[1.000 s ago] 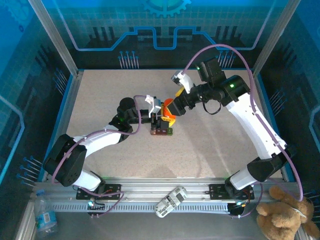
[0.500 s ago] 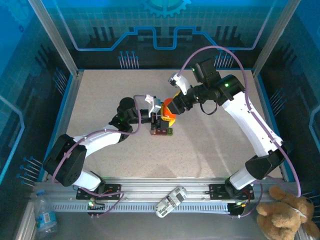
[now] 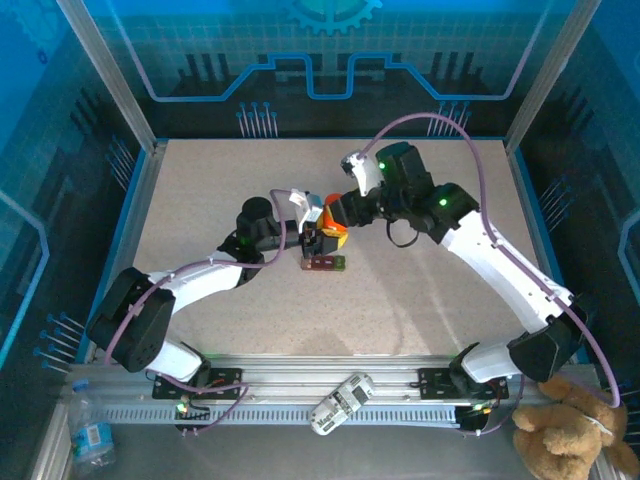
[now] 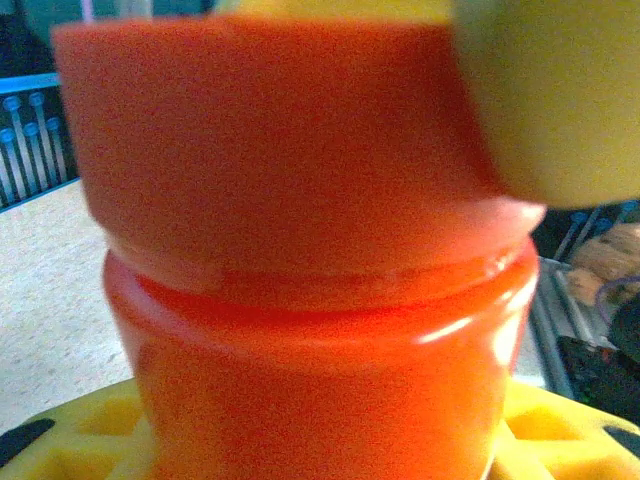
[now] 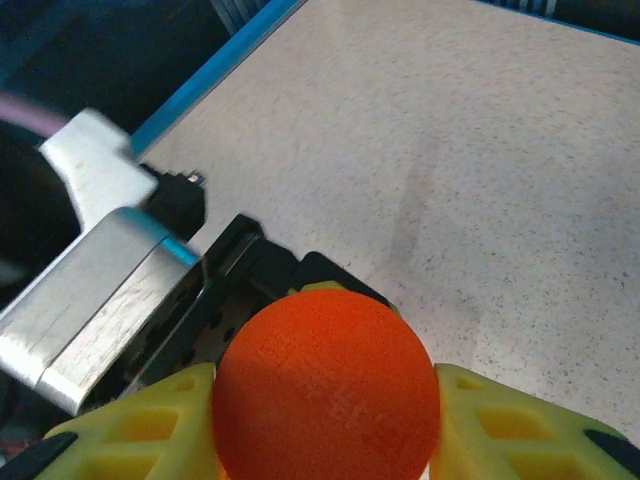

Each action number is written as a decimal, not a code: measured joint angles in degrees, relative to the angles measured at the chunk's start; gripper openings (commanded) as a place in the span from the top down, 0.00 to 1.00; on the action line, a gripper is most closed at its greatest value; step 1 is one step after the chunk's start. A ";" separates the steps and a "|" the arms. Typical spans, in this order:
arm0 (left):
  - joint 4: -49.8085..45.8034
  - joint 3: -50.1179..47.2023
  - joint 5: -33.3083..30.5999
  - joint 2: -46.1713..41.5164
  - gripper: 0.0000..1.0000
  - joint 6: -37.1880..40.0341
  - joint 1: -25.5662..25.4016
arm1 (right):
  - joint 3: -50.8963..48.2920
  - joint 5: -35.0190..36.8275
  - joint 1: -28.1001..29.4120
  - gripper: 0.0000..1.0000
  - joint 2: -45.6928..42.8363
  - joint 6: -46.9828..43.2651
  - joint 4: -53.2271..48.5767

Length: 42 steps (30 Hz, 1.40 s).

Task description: Sort the pills into containers

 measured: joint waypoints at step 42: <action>-0.11 2.23 7.91 0.94 1.00 1.73 0.04 | 19.19 -16.48 -8.41 0.06 6.47 -18.93 -22.80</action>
